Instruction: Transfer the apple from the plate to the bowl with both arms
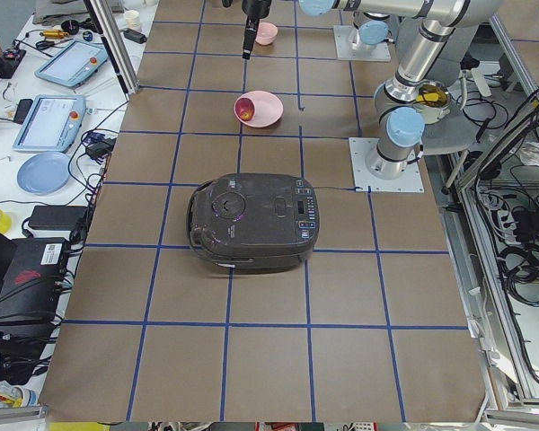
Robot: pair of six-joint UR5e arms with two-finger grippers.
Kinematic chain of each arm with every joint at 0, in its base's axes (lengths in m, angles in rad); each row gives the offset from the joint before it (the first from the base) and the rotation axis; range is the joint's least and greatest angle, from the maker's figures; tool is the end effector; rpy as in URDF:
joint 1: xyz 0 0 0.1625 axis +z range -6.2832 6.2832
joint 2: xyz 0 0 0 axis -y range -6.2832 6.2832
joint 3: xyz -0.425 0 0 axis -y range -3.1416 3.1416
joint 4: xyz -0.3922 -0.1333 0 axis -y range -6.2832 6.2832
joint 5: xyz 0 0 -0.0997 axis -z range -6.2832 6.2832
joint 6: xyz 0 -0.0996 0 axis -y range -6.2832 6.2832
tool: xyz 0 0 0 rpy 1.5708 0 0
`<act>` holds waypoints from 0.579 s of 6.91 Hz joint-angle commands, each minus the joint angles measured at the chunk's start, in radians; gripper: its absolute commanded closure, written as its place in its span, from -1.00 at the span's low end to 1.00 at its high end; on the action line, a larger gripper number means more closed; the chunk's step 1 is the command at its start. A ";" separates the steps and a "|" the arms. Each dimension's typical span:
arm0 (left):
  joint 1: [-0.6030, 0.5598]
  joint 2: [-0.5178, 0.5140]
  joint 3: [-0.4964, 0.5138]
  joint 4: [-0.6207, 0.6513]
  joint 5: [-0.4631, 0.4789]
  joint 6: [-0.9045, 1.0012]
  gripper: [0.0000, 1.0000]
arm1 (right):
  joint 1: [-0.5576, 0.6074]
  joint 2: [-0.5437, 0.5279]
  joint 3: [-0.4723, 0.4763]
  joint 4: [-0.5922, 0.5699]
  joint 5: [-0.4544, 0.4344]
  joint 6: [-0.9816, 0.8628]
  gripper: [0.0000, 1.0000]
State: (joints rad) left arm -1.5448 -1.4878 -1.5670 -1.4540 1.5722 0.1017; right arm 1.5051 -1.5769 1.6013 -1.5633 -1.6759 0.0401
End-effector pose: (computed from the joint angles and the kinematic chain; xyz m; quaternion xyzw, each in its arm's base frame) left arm -0.1208 -0.4766 0.5426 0.0376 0.9941 -0.1014 0.0072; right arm 0.0907 -0.4930 0.4757 -0.0520 -0.9971 -0.0166 0.0523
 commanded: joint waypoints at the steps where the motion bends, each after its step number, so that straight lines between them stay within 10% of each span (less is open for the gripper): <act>1: -0.001 -0.006 -0.011 0.000 0.000 -0.016 -1.00 | 0.004 -0.003 -0.012 -0.004 0.004 0.021 -1.00; 4: -0.027 -0.038 -0.060 0.021 -0.009 -0.131 -1.00 | -0.023 0.020 0.002 -0.020 -0.002 -0.008 -1.00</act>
State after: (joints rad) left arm -1.5580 -1.5105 -1.5986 -1.4384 1.5651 0.0495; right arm 1.5020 -1.5707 1.5958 -1.5744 -1.6749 0.0551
